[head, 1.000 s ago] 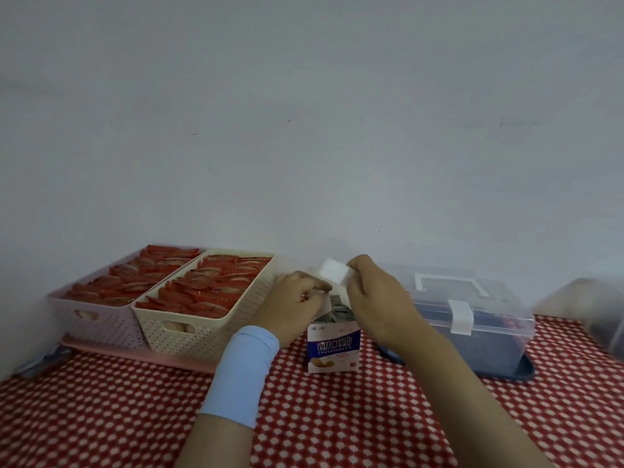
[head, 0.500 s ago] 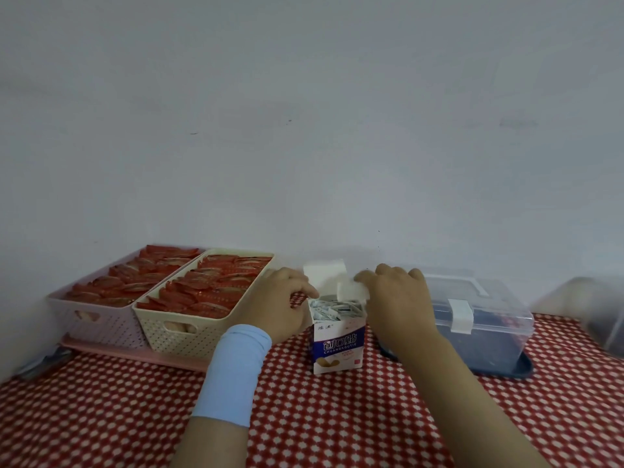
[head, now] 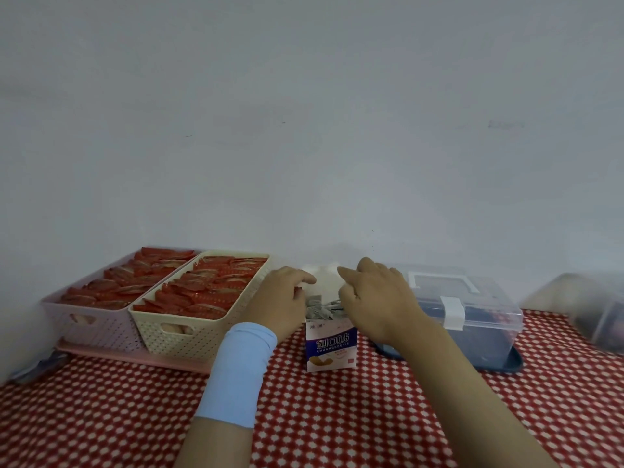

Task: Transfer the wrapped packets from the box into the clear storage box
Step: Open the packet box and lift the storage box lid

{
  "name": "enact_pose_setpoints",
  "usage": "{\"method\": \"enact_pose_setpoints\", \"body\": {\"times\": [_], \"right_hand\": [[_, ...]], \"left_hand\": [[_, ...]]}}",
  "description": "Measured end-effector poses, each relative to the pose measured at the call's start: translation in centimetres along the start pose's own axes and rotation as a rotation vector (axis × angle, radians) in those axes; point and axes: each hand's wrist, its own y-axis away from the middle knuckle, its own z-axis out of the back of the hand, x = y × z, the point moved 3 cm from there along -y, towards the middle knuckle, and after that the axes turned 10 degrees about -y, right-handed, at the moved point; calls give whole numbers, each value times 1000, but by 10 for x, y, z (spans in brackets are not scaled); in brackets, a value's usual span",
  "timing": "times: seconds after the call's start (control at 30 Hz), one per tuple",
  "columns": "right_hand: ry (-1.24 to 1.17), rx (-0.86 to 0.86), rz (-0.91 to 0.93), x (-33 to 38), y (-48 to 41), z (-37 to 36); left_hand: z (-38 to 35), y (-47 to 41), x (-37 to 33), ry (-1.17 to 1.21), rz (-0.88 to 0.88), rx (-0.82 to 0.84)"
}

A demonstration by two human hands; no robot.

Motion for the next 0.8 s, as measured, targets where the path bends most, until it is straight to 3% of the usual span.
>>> {"method": "enact_pose_setpoints", "body": {"times": [0.13, 0.23, 0.43, 0.53, 0.63, 0.8], "right_hand": [[61, 53, 44, 9, -13, -18], [139, 94, 101, 9, -17, -29], [13, -53, 100, -4, -15, -21], [-77, 1, 120, -11, -8, -15], [-211, -54, 140, -29, 3, 10], [-68, -76, 46, -82, 26, 49]], "left_hand": [[7, -1, -1, 82, -15, -184], [7, 2, -8, 85, -78, -106], [-13, -1, -6, -70, -70, 68], [-3, 1, -9, -154, -73, 20], [8, 6, -22, -124, -99, -71], [0, 2, -73, -2, -193, -122]]}}
